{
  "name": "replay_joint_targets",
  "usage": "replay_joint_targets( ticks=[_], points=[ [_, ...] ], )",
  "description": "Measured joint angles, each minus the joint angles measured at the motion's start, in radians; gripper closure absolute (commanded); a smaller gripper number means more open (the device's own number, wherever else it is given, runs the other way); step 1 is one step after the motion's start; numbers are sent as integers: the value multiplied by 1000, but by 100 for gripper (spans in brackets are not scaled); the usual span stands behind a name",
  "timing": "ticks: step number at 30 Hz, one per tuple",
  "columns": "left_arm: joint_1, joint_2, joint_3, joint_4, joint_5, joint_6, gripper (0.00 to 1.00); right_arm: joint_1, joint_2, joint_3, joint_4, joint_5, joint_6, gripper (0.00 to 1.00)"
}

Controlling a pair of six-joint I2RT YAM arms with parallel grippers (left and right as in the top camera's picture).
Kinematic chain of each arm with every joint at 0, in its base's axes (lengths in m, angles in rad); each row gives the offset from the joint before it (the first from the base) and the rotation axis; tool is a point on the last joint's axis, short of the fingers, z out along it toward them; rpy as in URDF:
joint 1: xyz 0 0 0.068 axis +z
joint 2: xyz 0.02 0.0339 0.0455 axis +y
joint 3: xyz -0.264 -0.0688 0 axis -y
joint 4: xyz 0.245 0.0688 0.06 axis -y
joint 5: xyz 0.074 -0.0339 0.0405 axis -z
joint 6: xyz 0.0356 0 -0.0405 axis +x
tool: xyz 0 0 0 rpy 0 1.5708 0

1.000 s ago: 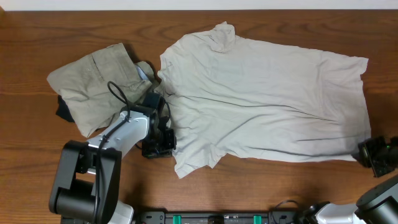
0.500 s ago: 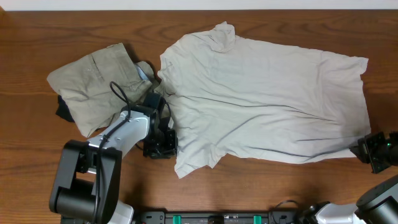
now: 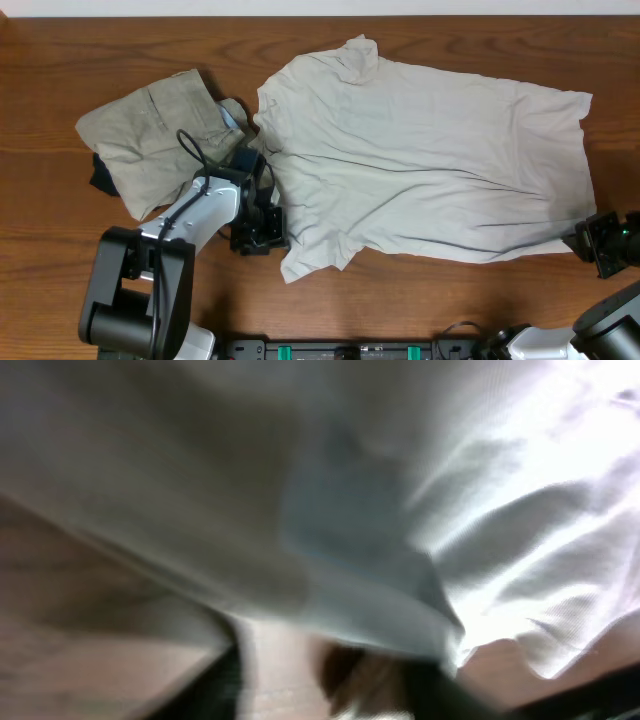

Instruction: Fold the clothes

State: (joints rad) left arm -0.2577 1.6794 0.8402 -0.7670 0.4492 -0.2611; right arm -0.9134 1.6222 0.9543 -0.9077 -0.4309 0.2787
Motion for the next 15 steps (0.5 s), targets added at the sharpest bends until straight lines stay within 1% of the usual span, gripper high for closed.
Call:
replay_joint_targets(
  ticks=[3, 4, 5, 7, 8, 11, 12, 15],
  points=[
    [9, 2, 9, -90, -16, 1, 81, 0, 0, 0, -1, 0, -3, 99],
    [15, 2, 14, -117, -25, 2, 78, 0, 0, 0, -1, 0, -3, 99],
    [25, 2, 23, -138, -37, 3, 73, 0, 0, 0, -1, 0, -3, 98],
    [44, 0, 39, -151, -61, 7, 56, 0, 0, 0, -1, 0, -5, 98],
    [54, -4, 46, -147, -71, 10, 49, 0, 0, 0, -1, 0, -5, 99],
    [80, -18, 55, -93, -103, 3, 34, 0, 0, 0, -1, 0, -5, 98],
    [85, -19, 55, -68, -111, 2, 32, 0, 0, 0, -1, 0, -5, 98],
    [86, -19, 56, -2, -120, -21, 31, 0, 0, 0, -2, 0, -5, 99]
  ],
)
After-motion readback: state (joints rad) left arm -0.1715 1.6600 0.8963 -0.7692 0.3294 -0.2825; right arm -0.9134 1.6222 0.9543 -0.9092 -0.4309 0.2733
